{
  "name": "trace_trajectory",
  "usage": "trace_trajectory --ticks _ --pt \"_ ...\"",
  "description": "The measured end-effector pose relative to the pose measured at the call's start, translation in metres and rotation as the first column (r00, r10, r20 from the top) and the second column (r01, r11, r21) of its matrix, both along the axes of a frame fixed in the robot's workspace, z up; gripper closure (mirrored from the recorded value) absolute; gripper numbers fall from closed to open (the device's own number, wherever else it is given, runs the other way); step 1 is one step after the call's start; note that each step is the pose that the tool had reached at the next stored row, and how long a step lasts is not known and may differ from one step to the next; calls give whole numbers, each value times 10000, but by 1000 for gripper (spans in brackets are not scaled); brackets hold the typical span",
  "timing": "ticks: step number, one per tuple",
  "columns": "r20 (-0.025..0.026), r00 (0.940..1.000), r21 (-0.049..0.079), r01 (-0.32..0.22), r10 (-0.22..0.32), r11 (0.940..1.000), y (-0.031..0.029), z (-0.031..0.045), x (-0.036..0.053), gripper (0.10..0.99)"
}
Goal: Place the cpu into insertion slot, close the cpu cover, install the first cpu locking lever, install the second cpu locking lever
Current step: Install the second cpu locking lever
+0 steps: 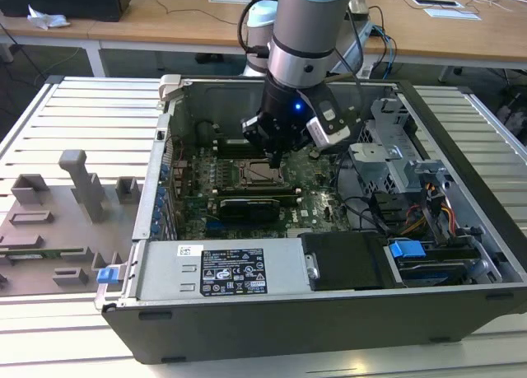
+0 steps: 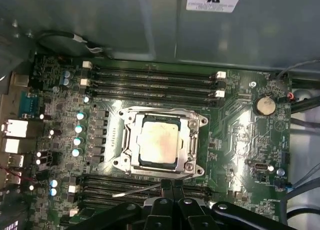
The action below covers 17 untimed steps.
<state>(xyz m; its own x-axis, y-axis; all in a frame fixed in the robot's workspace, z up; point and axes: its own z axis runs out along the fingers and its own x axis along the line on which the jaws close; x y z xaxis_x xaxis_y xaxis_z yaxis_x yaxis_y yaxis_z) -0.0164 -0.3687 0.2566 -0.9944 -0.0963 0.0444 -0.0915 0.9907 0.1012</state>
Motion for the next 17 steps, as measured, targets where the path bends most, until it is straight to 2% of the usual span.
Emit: trace_trajectory --ticks 2,4,9,17 --pt "0 10000 72 1 -1 10000 -79 -50 -53 980" --pt "0 10000 73 -1 1 10000 -84 -86 -108 980" --pt "0 10000 71 0 0 10000 -85 -199 -348 980" --pt "0 10000 71 -3 3 10000 -85 -368 -449 980"
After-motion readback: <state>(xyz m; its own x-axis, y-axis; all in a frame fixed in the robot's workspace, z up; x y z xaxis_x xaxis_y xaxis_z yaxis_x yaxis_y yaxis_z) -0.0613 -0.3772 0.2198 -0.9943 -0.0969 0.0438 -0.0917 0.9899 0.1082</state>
